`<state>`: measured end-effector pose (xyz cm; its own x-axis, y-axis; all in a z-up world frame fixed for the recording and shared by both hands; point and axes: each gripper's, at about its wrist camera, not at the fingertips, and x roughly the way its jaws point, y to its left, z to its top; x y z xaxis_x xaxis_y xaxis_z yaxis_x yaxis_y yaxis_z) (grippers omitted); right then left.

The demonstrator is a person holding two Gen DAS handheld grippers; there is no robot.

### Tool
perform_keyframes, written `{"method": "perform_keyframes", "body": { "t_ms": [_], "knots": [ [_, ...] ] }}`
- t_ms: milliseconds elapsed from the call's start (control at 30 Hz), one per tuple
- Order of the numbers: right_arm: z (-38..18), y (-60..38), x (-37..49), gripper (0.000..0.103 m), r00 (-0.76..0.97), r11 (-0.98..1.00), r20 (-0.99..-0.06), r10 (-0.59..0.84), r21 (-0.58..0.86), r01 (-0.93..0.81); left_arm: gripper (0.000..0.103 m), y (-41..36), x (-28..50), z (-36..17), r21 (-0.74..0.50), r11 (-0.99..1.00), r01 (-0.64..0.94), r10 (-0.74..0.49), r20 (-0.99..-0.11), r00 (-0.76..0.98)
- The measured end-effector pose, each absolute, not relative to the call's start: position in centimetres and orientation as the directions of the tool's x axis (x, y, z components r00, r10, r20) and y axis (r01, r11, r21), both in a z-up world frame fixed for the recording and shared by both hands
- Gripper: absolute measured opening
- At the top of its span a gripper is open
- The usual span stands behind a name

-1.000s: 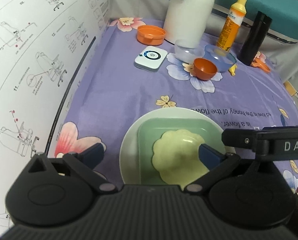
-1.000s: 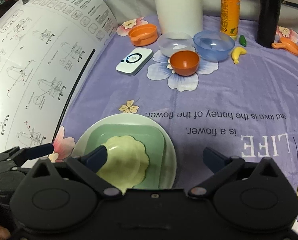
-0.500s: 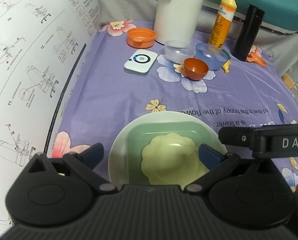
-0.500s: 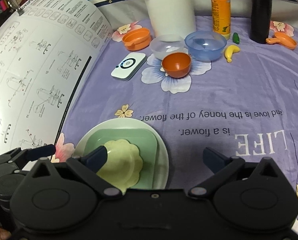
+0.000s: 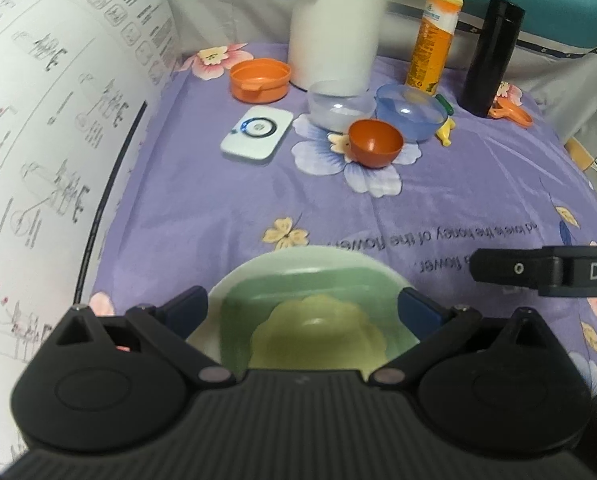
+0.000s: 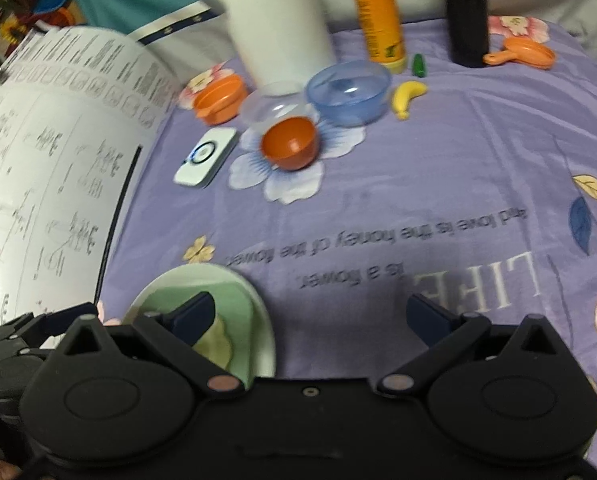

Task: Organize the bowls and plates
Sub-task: 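Withdraw both grippers from the stacked plates, then move both grippers to the rim of the blue transparent bowl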

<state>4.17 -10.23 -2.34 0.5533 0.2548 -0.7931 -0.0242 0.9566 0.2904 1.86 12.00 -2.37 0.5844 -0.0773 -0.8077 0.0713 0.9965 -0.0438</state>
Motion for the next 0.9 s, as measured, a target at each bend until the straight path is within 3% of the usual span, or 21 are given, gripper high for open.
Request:
{"method": "perform_keyframes", "body": {
  "t_ms": [500, 900],
  "knots": [
    [-2.8, -17.6, 7.9, 0.103, 0.591, 0.937, -0.783, 0.194, 0.326, 0.124, 0.103, 7.3, 8.3, -2.0, 0.025, 0.987, 0.159, -0.078, -0.793, 0.605],
    [-1.9, -20.0, 16.3, 0.103, 0.634, 0.930, -0.757, 0.158, 0.329, 0.162, 0.103, 5.3, 17.0, -0.9, -0.007, 0.988, 0.156, -0.107, -0.755, 0.647]
  ]
}}
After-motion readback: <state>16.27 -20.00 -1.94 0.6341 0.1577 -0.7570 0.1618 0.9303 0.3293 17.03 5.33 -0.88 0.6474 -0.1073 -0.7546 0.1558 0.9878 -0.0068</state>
